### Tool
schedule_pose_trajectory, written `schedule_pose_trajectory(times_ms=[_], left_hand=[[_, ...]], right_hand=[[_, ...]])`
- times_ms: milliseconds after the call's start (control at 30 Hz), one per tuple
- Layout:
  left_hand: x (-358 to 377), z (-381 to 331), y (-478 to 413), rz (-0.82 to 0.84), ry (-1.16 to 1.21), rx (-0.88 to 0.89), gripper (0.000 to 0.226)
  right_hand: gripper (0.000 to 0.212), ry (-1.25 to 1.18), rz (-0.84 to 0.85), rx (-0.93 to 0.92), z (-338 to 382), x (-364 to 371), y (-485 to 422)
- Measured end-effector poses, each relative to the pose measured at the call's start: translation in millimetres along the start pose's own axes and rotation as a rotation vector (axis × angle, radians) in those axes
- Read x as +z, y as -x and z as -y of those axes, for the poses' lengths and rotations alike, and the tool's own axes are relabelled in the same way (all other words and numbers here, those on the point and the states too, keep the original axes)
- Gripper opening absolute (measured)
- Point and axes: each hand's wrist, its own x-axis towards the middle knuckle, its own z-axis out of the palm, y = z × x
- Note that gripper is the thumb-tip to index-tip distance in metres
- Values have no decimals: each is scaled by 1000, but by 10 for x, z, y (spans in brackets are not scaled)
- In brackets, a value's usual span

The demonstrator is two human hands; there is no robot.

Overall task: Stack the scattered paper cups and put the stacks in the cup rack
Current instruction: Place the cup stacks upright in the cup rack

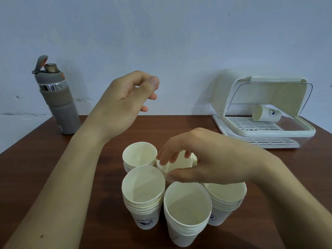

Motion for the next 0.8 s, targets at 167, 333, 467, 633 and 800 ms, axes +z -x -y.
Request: schedule_pose_trajectory(times_ms=[167, 333, 467, 633, 800], left_hand=[[40, 7, 7, 34, -11, -2, 38], [120, -2, 32, 91, -41, -1, 29], [182, -13, 66, 151, -99, 6, 32], [290, -35, 47, 162, -93, -15, 22], [594, -265, -255, 211, -139, 10, 23]], right_hand=[[25, 21, -68, 4, -112, -50, 7], [20, -40, -136, 84, -286, -135, 35], [18, -49, -173, 133, -367, -172, 53], [13, -113, -352, 172, -525, -331, 175], [19, -309, -1008, 221, -1028, -581, 369]])
